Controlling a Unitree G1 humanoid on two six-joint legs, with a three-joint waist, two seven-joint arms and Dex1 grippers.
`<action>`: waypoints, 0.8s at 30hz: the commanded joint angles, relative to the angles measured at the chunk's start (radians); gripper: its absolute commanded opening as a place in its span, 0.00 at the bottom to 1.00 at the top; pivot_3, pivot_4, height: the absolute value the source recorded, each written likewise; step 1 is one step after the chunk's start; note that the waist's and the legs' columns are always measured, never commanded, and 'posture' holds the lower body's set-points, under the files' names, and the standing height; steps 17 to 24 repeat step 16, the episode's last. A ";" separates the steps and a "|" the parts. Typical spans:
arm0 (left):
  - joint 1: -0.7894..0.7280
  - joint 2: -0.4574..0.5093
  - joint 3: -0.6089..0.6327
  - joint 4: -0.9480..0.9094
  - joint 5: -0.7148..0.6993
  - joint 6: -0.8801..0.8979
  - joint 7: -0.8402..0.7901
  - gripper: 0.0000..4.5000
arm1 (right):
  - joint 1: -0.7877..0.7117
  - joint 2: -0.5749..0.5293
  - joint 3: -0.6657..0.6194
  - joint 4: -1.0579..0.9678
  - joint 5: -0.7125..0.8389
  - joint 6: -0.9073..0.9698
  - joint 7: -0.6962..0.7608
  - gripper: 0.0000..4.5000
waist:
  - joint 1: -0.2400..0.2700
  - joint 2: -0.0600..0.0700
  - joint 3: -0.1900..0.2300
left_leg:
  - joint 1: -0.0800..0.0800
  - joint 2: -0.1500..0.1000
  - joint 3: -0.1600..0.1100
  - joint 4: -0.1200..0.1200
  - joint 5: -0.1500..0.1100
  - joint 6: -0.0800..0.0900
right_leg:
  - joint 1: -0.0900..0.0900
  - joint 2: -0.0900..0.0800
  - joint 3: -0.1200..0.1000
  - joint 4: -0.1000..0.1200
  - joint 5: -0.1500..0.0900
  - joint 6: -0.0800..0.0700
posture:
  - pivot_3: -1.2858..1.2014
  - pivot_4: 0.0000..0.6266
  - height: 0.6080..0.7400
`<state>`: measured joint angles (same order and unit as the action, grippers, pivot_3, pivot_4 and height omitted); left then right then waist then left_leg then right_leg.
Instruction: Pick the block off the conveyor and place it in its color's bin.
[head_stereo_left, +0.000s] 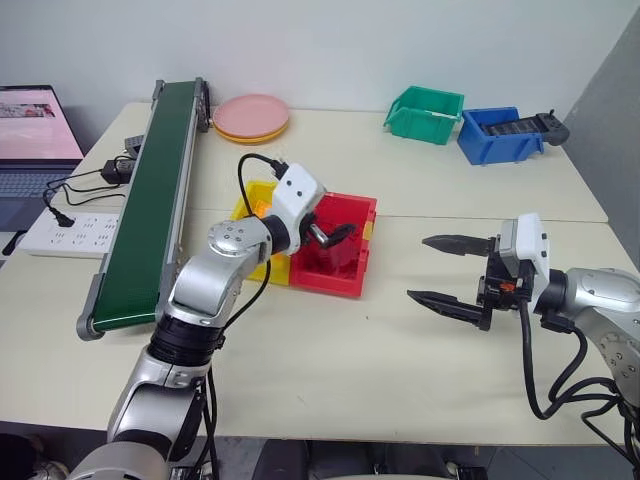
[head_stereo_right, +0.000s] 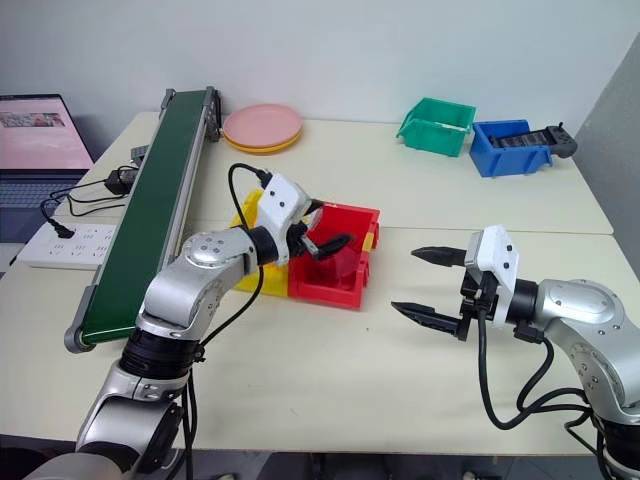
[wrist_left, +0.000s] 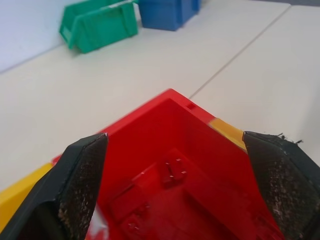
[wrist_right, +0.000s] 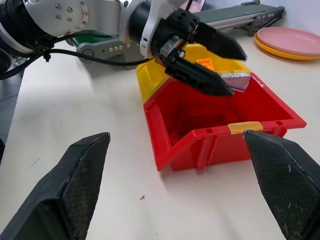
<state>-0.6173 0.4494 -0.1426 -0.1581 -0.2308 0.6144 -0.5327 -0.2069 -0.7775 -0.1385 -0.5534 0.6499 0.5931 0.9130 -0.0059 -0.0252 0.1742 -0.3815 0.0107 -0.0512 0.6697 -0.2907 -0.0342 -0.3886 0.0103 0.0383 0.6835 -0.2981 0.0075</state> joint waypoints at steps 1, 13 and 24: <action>0.118 0.068 0.183 -0.173 0.014 -0.007 0.068 0.99 | -0.022 0.018 -0.008 0.039 -0.024 -0.060 -0.006 1.00 | -0.005 0.000 0.000 | 0.000 0.000 0.000 0.000 0.000 0.000 | 0.000 0.000 0.000 0.000 0.000 0.000 | 0.52 0.24 1.00; 0.577 0.097 0.671 -0.362 -0.094 0.092 0.137 0.99 | -0.096 0.105 0.057 0.292 -0.163 -0.279 0.037 1.00 | -0.002 0.000 0.000 | 0.001 0.000 0.000 -0.002 0.000 0.000 | 0.000 -0.001 -0.001 -0.001 0.000 0.000 | 0.52 0.24 1.00; 0.602 0.068 0.704 -0.398 -0.138 0.099 0.151 0.99 | -0.116 0.113 0.070 0.326 -0.166 -0.296 0.057 1.00 | 0.005 0.000 0.000 | 0.002 0.000 -0.001 -0.001 0.000 0.000 | 0.001 -0.002 -0.002 -0.001 0.000 0.000 | 0.52 0.24 1.00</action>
